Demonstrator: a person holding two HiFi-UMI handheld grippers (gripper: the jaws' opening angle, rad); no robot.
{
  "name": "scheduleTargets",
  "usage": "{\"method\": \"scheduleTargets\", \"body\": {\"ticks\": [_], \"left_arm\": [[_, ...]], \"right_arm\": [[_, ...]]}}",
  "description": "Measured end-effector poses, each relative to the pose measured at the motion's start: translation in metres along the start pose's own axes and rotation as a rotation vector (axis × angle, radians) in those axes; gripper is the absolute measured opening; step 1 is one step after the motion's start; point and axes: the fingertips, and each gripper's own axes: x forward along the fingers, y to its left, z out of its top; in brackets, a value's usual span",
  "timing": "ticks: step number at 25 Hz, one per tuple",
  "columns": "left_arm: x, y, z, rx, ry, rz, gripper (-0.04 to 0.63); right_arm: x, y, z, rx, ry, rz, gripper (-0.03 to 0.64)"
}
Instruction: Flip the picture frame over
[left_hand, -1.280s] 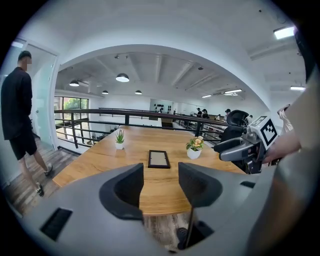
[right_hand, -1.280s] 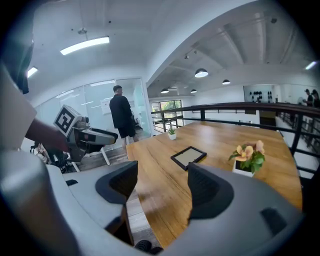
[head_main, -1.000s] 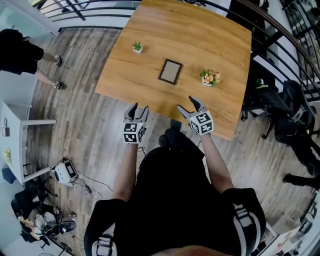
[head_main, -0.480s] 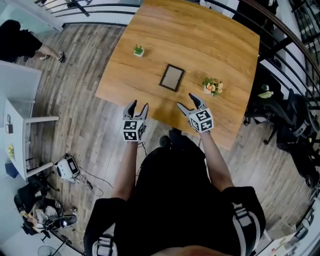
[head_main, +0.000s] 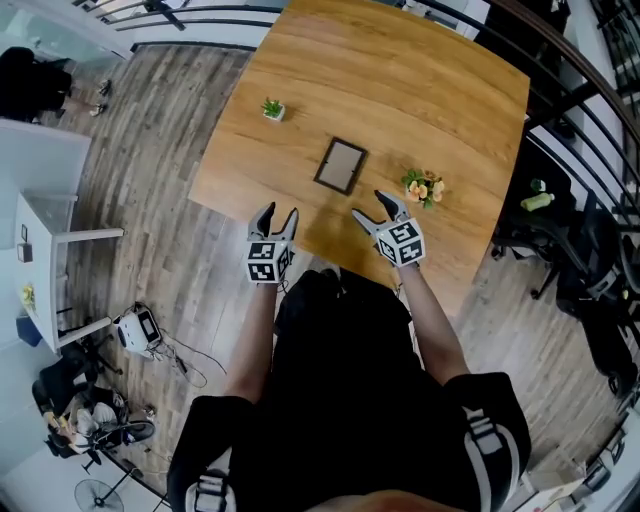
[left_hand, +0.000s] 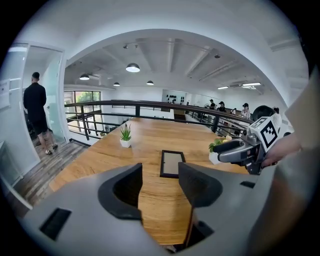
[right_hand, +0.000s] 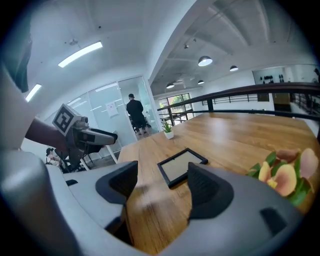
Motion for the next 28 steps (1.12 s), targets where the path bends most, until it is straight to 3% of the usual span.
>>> {"method": "scheduleTargets", "body": {"ticks": [8, 28], "left_arm": [[0.027, -0.007, 0.007, 0.007, 0.011, -0.009, 0.229], [0.087, -0.001, -0.023, -0.03, 0.099, -0.091, 0.229]], "right_arm": [[0.009, -0.01, -0.004, 0.023, 0.022, 0.011, 0.307], [0.035, -0.025, -0.026, 0.061, 0.095, -0.018, 0.307]]}}
